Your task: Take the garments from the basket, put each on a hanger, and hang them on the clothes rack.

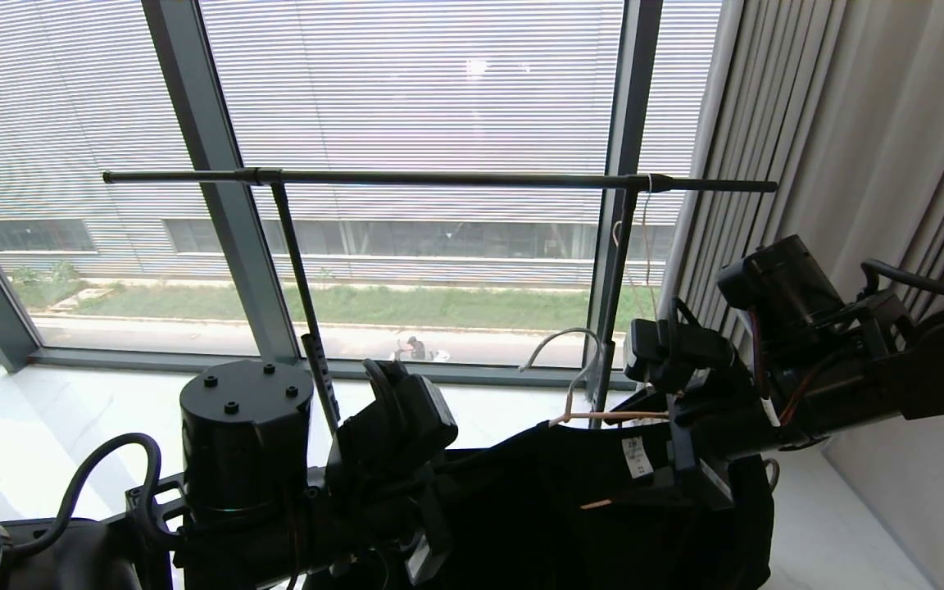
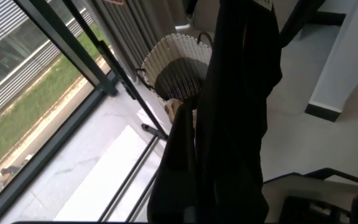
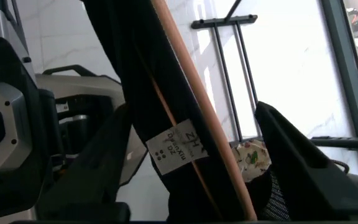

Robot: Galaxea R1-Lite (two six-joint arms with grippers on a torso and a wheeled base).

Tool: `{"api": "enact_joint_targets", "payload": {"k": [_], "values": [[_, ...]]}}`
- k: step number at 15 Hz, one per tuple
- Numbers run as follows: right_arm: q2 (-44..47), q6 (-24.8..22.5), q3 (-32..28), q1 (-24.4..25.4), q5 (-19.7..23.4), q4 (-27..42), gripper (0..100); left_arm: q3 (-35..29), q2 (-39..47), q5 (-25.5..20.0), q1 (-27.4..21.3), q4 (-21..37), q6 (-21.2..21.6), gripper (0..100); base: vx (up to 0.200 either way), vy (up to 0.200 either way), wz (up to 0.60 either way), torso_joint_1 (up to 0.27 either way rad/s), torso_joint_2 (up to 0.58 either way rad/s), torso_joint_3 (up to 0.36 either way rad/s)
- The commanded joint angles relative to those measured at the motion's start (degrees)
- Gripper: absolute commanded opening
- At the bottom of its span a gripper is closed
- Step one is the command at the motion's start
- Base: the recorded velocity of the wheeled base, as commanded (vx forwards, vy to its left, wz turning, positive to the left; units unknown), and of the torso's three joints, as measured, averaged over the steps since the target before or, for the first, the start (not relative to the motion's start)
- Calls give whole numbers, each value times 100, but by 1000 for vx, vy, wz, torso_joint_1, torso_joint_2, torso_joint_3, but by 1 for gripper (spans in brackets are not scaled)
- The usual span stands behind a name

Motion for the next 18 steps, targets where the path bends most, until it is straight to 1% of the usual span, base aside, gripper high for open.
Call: {"api": "enact_joint_targets", "payload": {"k": [1,3,6,8,9,10,11,12,14,15,16,18], "values": [[27,-5,-8,-1,-17,2,0,-1,-5,6,-8,-2,1,0,0,0,0,0,0,0],[27,-5,1,-1,-263,-104,0,8,-5,6,-8,-2,1,0,0,0,0,0,0,0],[27,-58,19,8,-289,-614,0,43,-5,6,-95,-2,1,0,0,0,0,0,0,0],[-8,-251,230,-1,-280,-1079,0,87,-5,24,-201,-2,-16,0,0,0,0,0,0,0],[-35,-436,397,-45,-280,-1387,0,96,-5,24,-210,-55,-34,100,0,0,0,0,0,0],[-52,-673,581,-106,-254,-1756,0,105,4,85,-192,-81,-52,100,0,0,0,0,0,0],[-61,-902,748,-159,-236,-2143,0,140,13,296,-148,-81,-60,100,0,0,0,0,0,0],[-79,-1007,889,-212,-192,-2486,0,210,13,507,-43,-81,-78,100,0,0,0,0,0,0],[-79,-1051,1064,-308,-166,-3101,0,465,-40,604,274,-99,-183,100,0,0,0,0,0,0],[-87,-1060,1091,-370,-157,-3329,0,650,-75,612,573,-178,-192,100,0,0,0,0,0,0],[-96,-1060,1091,-423,-157,-3444,0,826,-84,612,863,-406,-192,100,0,0,0,0,0,0],[-193,-1060,1100,-511,-140,-3461,0,1045,-84,604,1214,-1013,-201,100,0,0,0,0,0,0]]}}
